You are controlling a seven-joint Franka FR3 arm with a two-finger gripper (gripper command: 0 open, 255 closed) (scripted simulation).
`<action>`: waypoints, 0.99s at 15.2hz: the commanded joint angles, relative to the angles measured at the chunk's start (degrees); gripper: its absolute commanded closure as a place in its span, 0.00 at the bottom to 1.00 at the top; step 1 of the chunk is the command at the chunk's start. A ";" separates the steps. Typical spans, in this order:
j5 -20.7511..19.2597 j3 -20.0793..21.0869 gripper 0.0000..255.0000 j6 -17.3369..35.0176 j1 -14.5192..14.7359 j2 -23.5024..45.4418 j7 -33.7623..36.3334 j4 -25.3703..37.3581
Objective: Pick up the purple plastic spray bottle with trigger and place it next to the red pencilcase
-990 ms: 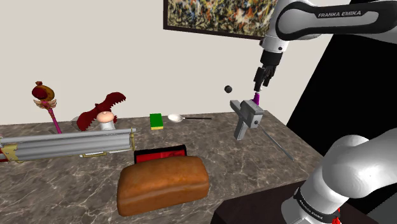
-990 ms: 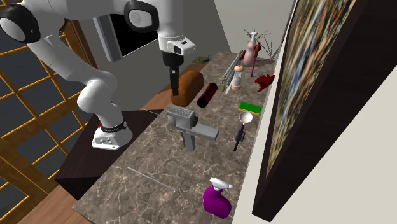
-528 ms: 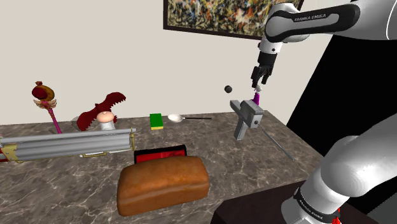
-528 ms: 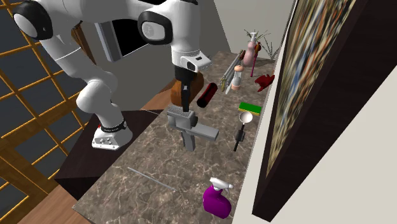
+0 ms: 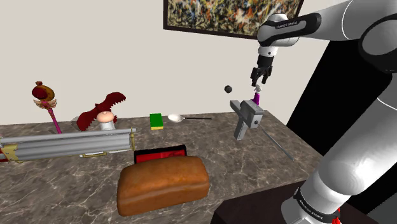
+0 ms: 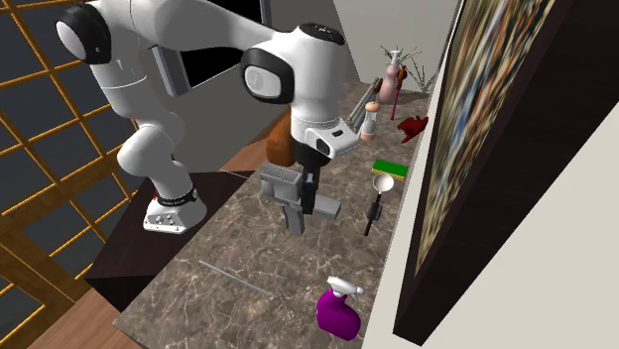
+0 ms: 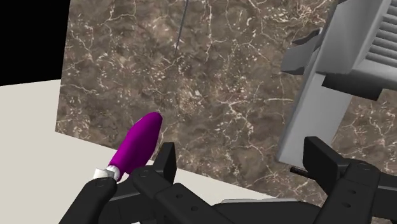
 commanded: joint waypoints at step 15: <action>10.33 -4.90 0.00 -2.16 -10.75 27.88 -7.10 26.47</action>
